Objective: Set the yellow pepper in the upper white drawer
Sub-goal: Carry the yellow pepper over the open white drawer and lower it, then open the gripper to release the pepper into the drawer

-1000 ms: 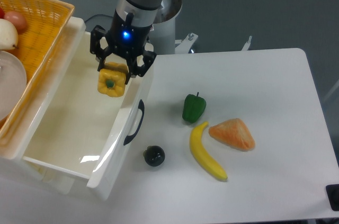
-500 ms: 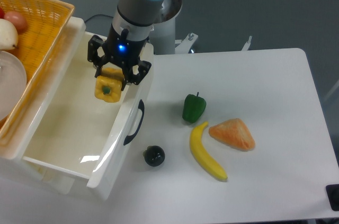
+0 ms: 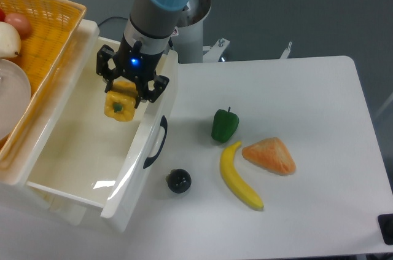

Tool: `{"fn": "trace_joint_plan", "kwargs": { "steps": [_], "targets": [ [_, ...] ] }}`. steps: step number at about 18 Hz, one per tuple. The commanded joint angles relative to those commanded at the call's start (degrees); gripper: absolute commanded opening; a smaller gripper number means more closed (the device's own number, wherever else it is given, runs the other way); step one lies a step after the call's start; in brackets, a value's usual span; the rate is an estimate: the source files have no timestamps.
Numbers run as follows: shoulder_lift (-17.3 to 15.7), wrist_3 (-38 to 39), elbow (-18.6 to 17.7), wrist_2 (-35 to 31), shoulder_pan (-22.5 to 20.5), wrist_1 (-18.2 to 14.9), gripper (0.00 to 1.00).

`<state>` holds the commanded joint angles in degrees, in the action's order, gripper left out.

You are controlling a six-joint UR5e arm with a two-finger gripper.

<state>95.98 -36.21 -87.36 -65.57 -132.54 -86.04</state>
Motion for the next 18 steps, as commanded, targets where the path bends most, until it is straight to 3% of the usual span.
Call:
{"fn": "trace_joint_plan", "kwargs": {
  "steps": [3,6,8,16,18],
  "targets": [
    [0.0,-0.17,0.0,0.09,0.0,0.09,0.51],
    [0.0,-0.44,0.0,0.09,0.35,0.18,0.72],
    [0.0,-0.53,0.0,0.17,0.35,0.18,1.0],
    [-0.44,-0.61,0.18,0.62,-0.35,0.53,1.0],
    [-1.23,-1.14,0.79,0.62,-2.18,0.53,1.0]
  ]
}}
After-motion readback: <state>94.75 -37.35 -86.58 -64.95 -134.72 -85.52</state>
